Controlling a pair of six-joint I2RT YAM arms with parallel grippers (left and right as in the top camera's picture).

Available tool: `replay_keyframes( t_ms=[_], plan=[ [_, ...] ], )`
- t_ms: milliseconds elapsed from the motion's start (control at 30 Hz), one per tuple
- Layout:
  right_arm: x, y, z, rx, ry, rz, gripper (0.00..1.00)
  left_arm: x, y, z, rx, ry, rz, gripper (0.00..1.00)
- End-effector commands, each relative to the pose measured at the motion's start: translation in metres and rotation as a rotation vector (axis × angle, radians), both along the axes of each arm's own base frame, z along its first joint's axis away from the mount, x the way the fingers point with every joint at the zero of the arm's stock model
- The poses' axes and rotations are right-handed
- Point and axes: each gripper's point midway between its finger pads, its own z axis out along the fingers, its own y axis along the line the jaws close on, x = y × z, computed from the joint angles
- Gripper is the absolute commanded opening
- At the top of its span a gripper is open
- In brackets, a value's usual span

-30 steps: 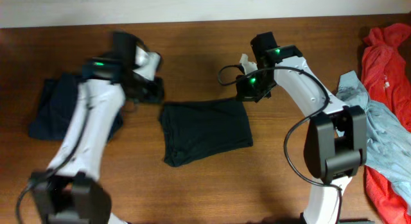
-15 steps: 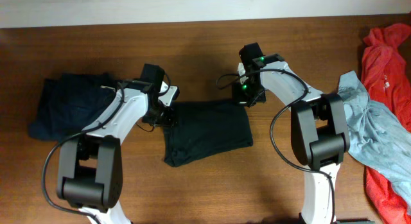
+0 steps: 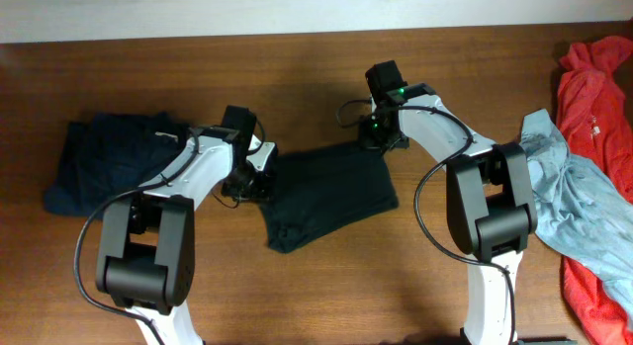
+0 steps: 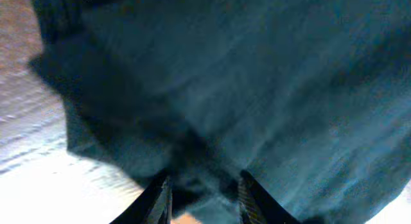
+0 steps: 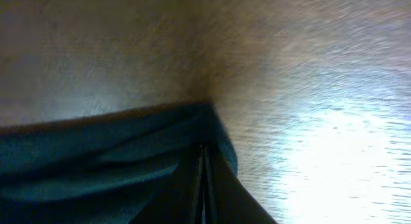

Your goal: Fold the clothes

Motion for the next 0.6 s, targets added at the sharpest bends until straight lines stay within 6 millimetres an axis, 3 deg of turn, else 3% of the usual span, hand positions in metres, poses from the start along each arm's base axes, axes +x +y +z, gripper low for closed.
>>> replay_keyframes(
  t_ms=[0, 267, 367, 467, 567],
  plan=[
    [0.005, -0.051, -0.025, -0.225, 0.0, -0.094, 0.04, -0.014, 0.002, -0.013, 0.013, 0.063, -0.005, 0.29],
    [0.001, -0.052, -0.025, -0.232, 0.013, -0.091, 0.04, -0.032, 0.004, -0.008, 0.018, 0.149, 0.017, 0.04],
    [-0.003, -0.053, -0.026, -0.238, 0.03, -0.085, 0.04, -0.02, -0.013, 0.011, -0.082, 0.105, 0.016, 0.04],
    [-0.009, -0.053, -0.027, -0.237, 0.053, -0.082, 0.04, 0.008, -0.031, 0.046, -0.17, -0.022, 0.0, 0.04],
    [-0.011, -0.052, -0.027, -0.232, 0.066, -0.079, 0.04, 0.022, -0.041, 0.057, -0.191, -0.108, -0.024, 0.01]
  ],
)
